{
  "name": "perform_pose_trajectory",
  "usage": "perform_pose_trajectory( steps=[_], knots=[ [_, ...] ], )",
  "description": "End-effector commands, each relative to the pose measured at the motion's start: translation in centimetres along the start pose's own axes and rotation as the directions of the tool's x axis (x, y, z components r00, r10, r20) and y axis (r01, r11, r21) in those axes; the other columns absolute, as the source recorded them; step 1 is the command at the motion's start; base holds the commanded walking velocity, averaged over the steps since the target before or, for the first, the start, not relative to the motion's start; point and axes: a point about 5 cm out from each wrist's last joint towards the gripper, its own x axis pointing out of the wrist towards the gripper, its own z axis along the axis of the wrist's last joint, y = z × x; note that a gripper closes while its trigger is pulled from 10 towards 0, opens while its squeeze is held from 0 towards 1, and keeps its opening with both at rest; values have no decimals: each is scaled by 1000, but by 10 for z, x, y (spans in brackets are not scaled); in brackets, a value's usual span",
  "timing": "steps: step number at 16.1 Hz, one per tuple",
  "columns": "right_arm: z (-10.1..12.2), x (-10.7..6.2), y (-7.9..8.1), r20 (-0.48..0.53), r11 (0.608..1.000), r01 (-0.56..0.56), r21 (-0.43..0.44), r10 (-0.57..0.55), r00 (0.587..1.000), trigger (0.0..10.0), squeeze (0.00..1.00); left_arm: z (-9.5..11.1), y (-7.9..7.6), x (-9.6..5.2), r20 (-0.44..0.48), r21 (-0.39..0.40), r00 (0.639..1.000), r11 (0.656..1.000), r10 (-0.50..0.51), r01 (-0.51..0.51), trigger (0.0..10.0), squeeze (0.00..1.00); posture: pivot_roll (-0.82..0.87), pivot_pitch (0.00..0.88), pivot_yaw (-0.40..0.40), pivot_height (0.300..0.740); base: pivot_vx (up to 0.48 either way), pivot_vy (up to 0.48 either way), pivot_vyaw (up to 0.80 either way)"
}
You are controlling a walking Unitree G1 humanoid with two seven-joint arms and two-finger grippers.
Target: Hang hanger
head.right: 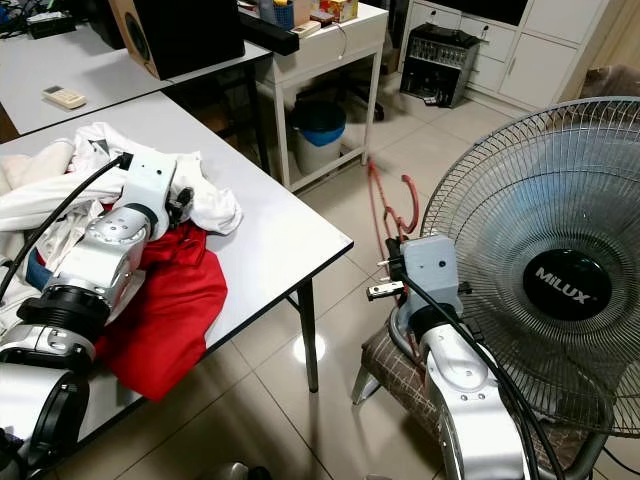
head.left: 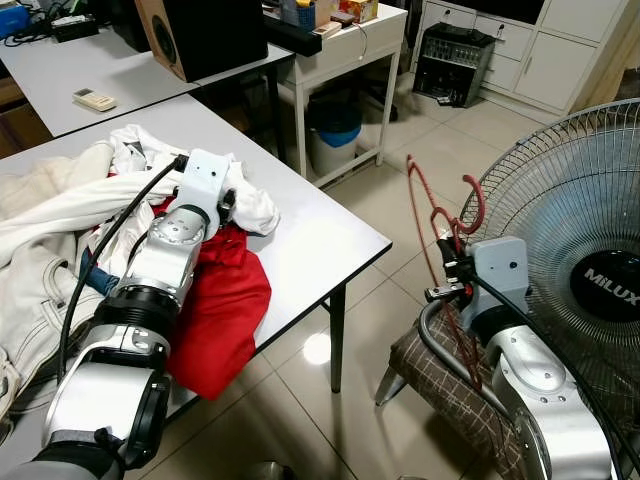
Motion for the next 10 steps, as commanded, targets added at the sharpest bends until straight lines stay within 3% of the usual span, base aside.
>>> perform_pose_trajectory(
  steps=[1, 10],
  knots=[
    [0, -1, 0, 5, 1000, -4, -4, 4, 1000, 10000, 0, 1, 5, 0, -4, 12, 1000, 1000, 5, -5, 0, 0, -86, 0, 66, 740, 0, 0, 0],
    [-2, -1, 1, -3, 1000, -8, -22, 7, 1000, 10000, 0, 4, -1, -4, 49, 34, 999, 999, -19, 18, 0, 0, -76, 0, 60, 740, 0, 0, 0]
  ],
)
